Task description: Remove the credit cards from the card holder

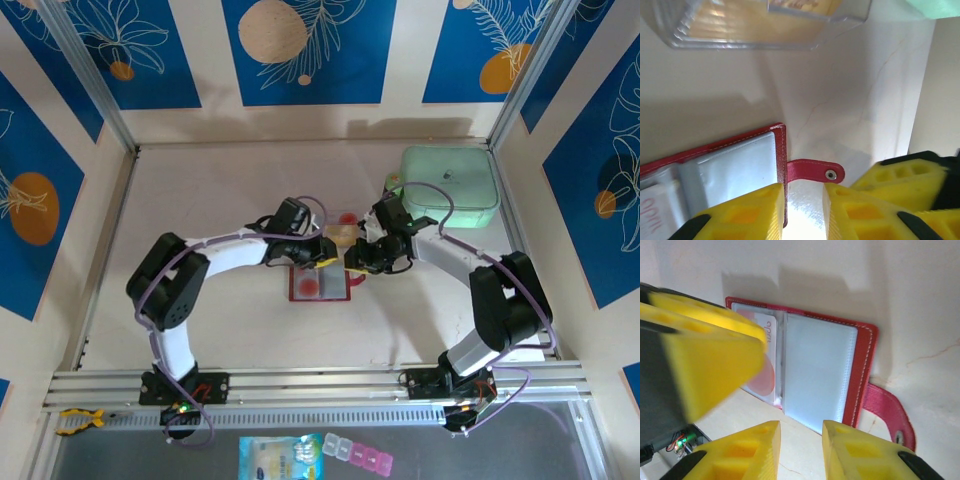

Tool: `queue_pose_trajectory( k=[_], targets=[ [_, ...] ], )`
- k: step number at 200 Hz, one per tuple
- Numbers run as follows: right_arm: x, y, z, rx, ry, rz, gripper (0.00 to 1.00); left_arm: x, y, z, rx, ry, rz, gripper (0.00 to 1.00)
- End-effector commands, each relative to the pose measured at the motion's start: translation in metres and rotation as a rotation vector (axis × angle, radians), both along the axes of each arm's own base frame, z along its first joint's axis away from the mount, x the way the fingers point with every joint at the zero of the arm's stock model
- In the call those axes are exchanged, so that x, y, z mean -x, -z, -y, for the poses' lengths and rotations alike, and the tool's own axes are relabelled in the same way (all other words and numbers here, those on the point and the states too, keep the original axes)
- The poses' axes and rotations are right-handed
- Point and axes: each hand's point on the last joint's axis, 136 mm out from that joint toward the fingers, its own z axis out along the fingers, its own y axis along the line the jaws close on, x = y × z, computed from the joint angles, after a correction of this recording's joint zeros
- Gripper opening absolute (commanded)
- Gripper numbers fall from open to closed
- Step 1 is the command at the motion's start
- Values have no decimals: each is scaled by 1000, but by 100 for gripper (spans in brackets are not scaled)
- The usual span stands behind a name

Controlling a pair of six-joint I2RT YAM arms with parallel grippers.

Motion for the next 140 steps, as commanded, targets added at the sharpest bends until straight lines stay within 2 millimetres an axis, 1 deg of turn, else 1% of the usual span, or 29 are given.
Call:
queue_pose_trajectory(
  k=[1,49,67,79,103,140],
  targets=[
    [1,-3,-13,-27,-16,-22,28,4,10,-29,-64,-29,-2,27],
    [5,6,-36,-12,-59,-50,29,16,27,-77,-131,-85,-25,26],
    [8,10,-43,1,-74,-63,28,22,35,-95,-153,-101,-51,23],
    [9,13,-47,10,-84,-68,28,25,40,-102,-149,-111,-67,21],
    [10,19,-53,23,-92,-82,28,27,42,-100,-120,-103,-75,17],
    [11,23,-60,36,-103,-96,28,29,49,-94,-86,-91,-97,16]
  ],
)
